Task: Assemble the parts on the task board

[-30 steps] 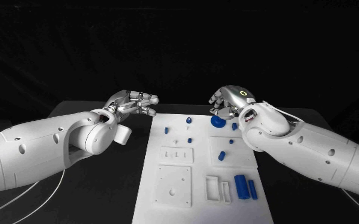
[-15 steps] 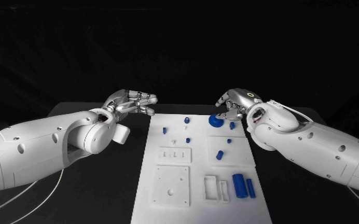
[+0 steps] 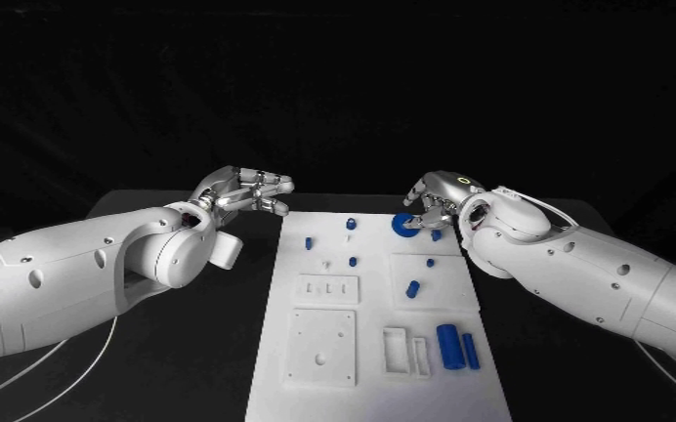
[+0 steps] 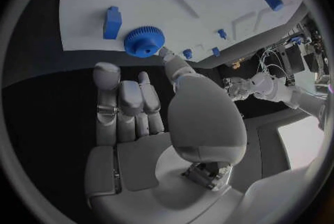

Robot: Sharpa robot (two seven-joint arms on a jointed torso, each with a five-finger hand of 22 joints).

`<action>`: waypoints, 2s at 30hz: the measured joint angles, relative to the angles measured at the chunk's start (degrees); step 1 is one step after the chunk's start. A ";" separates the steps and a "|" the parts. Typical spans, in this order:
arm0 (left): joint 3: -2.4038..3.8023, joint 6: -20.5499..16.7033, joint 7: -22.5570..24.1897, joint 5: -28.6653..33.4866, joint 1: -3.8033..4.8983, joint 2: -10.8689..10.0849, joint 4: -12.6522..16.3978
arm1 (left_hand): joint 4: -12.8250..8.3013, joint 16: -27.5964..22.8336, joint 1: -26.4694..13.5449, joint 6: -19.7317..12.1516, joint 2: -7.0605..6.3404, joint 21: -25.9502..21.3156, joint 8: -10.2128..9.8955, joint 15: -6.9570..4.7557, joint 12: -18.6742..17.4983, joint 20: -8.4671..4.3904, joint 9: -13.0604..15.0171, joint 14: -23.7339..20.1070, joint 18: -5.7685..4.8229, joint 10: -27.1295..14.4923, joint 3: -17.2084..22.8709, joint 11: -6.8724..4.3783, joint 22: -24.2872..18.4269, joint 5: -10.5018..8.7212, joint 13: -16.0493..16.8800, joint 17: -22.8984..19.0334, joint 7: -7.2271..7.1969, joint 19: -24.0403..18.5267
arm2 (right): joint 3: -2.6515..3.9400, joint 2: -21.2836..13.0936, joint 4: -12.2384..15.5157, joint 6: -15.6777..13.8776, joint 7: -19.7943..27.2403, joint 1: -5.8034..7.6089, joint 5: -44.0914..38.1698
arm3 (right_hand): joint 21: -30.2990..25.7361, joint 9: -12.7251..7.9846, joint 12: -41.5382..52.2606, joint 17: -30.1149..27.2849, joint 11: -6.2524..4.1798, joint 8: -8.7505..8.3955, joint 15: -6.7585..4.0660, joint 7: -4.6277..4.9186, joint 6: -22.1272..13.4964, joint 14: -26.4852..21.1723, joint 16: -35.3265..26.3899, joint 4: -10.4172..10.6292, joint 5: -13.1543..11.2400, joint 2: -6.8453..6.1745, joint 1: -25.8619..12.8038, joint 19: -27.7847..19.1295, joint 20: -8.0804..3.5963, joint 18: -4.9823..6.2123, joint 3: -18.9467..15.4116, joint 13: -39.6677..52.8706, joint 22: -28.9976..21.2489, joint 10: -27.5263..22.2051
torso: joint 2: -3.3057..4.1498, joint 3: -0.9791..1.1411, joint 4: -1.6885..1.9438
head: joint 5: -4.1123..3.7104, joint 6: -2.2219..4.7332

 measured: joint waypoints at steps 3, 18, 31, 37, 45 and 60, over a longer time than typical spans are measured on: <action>0.00 0.02 -0.01 -0.03 0.00 0.00 0.03 | 0.00 -0.09 0.00 0.00 0.00 0.00 0.00 0.00 0.00 0.00 0.00 0.00 0.00 0.00 0.00 0.00 -0.02 0.00 0.00 -0.01 0.00 0.00 | 0.00 0.34 -0.69 0.47 0.16 -0.04 0.00 | 0.00 0.00 0.00 0.00 0.00 0.00 0.00 0.00 0.00 0.00 0.00 0.00 0.00 0.00 0.00 0.00 0.00 0.00 0.00 0.00 0.06 0.00 | -0.01 -0.01 0.00 | 0.04 -0.05; 0.01 0.10 -0.08 -0.09 0.00 0.02 0.04 | 0.00 -0.22 0.00 0.01 0.00 0.00 0.00 0.00 0.00 0.00 0.00 0.01 0.00 0.00 0.00 0.00 -0.06 0.00 0.00 -0.05 0.01 0.00 | -0.01 1.31 -2.20 2.04 0.86 -0.17 0.25 | -0.01 -0.01 0.00 0.36 0.01 0.00 0.20 -0.03 0.03 0.20 -0.25 0.42 0.27 0.30 -0.30 0.00 0.00 -0.05 0.09 -0.01 0.98 -0.01 | -0.10 0.03 -0.10 | 0.34 -0.15; -0.01 0.14 -0.12 -0.12 0.00 0.05 0.07 | 0.00 -0.22 0.00 0.02 0.00 0.00 0.00 -0.01 0.00 0.00 0.00 0.01 0.00 0.00 0.00 0.00 -0.15 0.00 0.00 -0.05 0.02 0.00 | -0.04 2.09 -3.95 2.72 1.56 -0.33 1.06 | -0.47 -0.02 -0.23 0.50 0.01 0.00 0.20 -0.07 0.06 0.20 -0.25 0.89 5.71 0.54 -0.54 0.00 0.00 -0.09 -0.37 -0.01 1.45 -0.02 | -0.09 0.07 -0.01 | 0.49 -0.33; 0.00 0.16 -0.14 -0.13 0.00 0.06 0.06 | 0.00 -0.22 0.00 0.04 0.00 0.00 0.00 -0.01 0.00 0.00 0.00 0.01 0.00 0.00 0.00 0.00 -0.15 0.00 0.00 -0.04 0.04 0.00 | -0.01 2.24 -4.30 3.23 1.80 -0.40 1.25 | -0.84 -0.07 -0.23 0.53 0.01 -0.05 0.20 -0.07 0.07 0.21 -0.25 0.71 5.71 0.82 -0.82 0.00 0.00 -0.11 -0.20 -0.02 1.63 -0.02 | -0.09 0.07 -0.09 | 0.59 -0.46; 0.00 0.20 -0.19 -0.14 0.00 0.01 0.03 | 0.00 -0.22 0.00 0.04 0.00 0.00 0.00 -0.01 0.00 0.00 0.00 0.01 0.00 0.00 0.00 0.00 -0.14 0.00 0.00 -0.04 0.04 0.00 | 0.07 2.29 -4.55 3.85 2.01 -0.38 1.39 | -1.08 -0.13 -0.23 0.68 0.02 -0.12 0.20 -0.08 0.06 0.20 -0.25 0.57 6.58 0.82 -0.82 0.00 0.00 -0.12 -0.05 -0.02 2.03 -0.02 | -0.10 0.06 -0.05 | 0.54 -0.63; -0.03 0.43 -0.53 -0.26 0.00 0.00 -0.02 | 0.00 -0.22 0.00 -0.16 0.00 0.00 0.00 -0.01 0.00 0.00 0.00 0.01 0.00 -0.21 0.00 0.21 -0.26 0.00 0.00 -0.04 -0.16 0.00 | 0.24 2.20 -4.43 5.76 2.01 -0.30 1.59 | -1.35 -0.26 -0.23 1.50 0.02 -0.23 0.20 -0.17 -0.04 0.20 -0.25 -0.96 10.81 1.12 -1.76 0.00 -0.01 -0.16 0.01 -0.03 3.20 -0.03 | -0.14 0.08 -0.10 | 0.51 -0.92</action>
